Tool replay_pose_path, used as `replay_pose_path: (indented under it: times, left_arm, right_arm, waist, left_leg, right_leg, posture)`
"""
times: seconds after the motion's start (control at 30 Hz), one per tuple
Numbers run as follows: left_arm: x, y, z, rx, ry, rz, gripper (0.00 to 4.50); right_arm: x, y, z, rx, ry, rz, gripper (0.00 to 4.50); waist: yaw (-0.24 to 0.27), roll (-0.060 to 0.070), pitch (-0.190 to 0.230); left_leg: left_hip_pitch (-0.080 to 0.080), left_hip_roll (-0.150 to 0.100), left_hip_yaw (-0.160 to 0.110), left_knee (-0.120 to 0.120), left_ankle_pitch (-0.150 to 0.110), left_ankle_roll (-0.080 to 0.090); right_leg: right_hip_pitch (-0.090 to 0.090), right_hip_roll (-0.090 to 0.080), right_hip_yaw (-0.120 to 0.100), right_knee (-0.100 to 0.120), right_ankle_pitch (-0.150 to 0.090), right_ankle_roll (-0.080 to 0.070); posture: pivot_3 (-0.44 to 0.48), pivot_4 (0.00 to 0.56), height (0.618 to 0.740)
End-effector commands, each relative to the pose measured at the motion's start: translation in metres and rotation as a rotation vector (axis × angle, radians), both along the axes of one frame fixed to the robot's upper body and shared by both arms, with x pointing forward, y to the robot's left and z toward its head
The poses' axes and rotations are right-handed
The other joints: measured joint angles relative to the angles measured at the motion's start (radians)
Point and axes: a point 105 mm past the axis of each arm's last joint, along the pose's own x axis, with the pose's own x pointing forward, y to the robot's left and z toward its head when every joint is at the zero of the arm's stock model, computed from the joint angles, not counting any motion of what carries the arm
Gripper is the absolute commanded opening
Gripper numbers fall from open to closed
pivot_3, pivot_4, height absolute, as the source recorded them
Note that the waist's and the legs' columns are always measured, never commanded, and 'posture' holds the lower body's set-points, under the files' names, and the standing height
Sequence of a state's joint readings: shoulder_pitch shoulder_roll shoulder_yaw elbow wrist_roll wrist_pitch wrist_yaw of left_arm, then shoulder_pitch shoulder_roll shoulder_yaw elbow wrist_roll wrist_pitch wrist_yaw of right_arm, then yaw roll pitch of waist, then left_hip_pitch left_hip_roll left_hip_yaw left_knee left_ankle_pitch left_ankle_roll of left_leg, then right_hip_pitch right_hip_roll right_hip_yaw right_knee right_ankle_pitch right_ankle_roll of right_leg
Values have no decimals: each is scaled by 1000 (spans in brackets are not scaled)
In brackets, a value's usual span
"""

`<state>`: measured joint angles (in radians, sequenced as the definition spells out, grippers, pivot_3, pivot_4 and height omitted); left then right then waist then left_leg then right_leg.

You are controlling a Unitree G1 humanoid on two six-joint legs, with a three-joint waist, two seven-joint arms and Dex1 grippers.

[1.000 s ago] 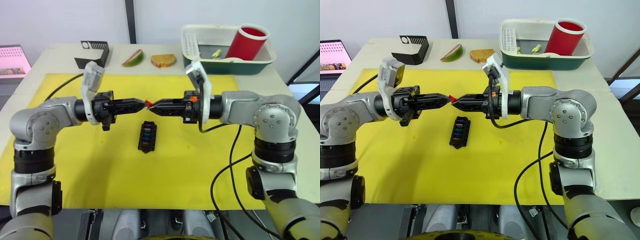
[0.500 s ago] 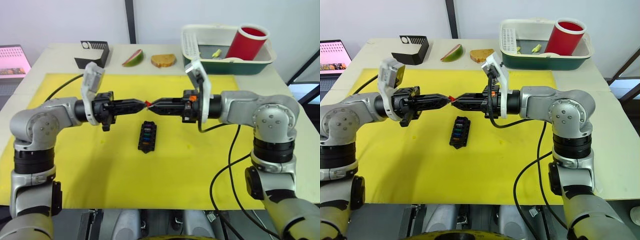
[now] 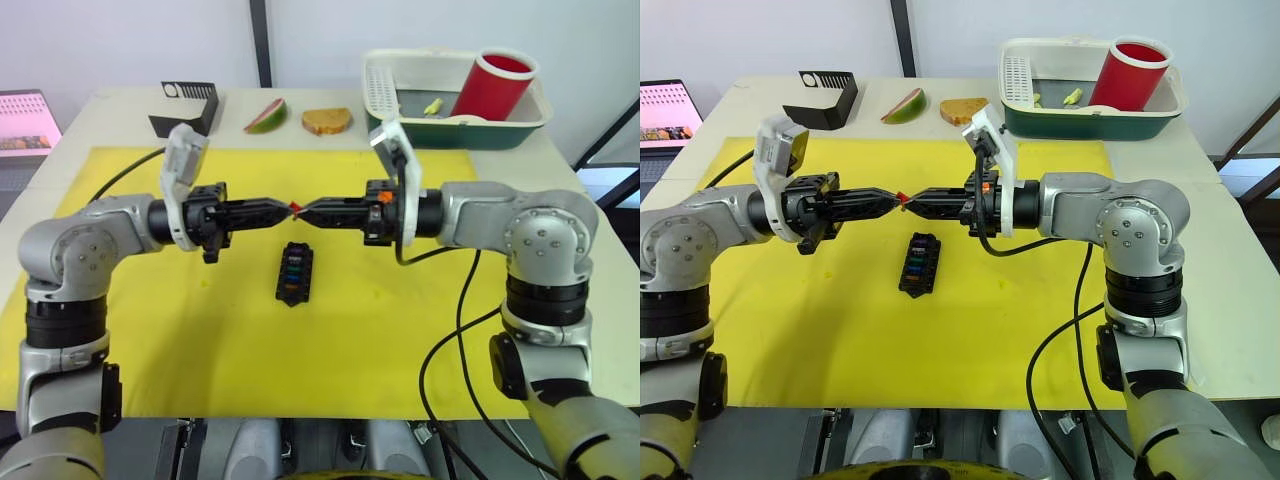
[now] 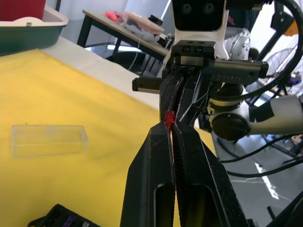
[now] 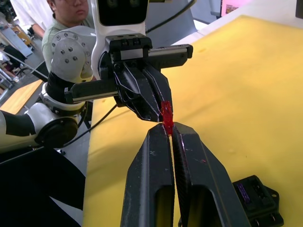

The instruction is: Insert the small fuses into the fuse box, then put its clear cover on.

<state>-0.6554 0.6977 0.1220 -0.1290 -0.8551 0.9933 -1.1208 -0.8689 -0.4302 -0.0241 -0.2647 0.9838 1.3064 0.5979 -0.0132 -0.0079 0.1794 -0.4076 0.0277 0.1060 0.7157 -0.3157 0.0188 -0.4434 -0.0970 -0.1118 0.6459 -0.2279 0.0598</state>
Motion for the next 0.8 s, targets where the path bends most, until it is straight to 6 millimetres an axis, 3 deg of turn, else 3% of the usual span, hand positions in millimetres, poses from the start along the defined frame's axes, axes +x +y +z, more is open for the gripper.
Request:
replay_pose_path:
  times: [0.03, 0.23, 0.33, 0.47, 0.8]
  left_arm:
    - [7, 12, -10, 147, -98, 58, 1435]
    - [20, 33, -52, 447, -228, 65, 4410]
    - [28, 33, -72, 524, -286, 46, 4473]
    - [35, 32, -83, 547, -325, 32, 4473]
    - [37, 26, -80, 483, -354, 5, 4473]
  right_arm:
    - [0, 3, 7, -109, -146, 16, 0]
    - [30, 1, -21, -408, -403, 58, 0]
    - [43, 8, -31, -492, -471, 135, 0]
    - [56, 18, -40, -536, -504, 177, 0]
    - [67, 24, -53, -586, -477, 204, 0]
  waist:
    - [-1, 0, 0]
    - [0, 0, 0]
    - [0, 0, 0]
    - [0, 0, 0]
    - [-1, 0, 0]
  left_leg:
    - [0, 0, 0, 0, 0, 0]
    - [0, 0, 1, -1, 0, 0]
    - [0, 0, 1, -1, -1, 2]
    - [-1, 0, 2, -1, -1, 1]
    - [-2, 0, 2, 0, 0, 1]
  right_leg:
    - [0, 0, 0, 0, 0, 0]
    - [-1, 1, -1, -1, 0, 0]
    - [-1, 1, -1, -1, 0, 0]
    - [-2, 1, -1, -1, 0, 0]
    - [-2, 0, -1, 0, 0, 0]
  posture:
    - [0, 150, 740]
    - [0, 150, 740]
    - [0, 150, 740]
    - [0, 150, 740]
    - [0, 150, 740]
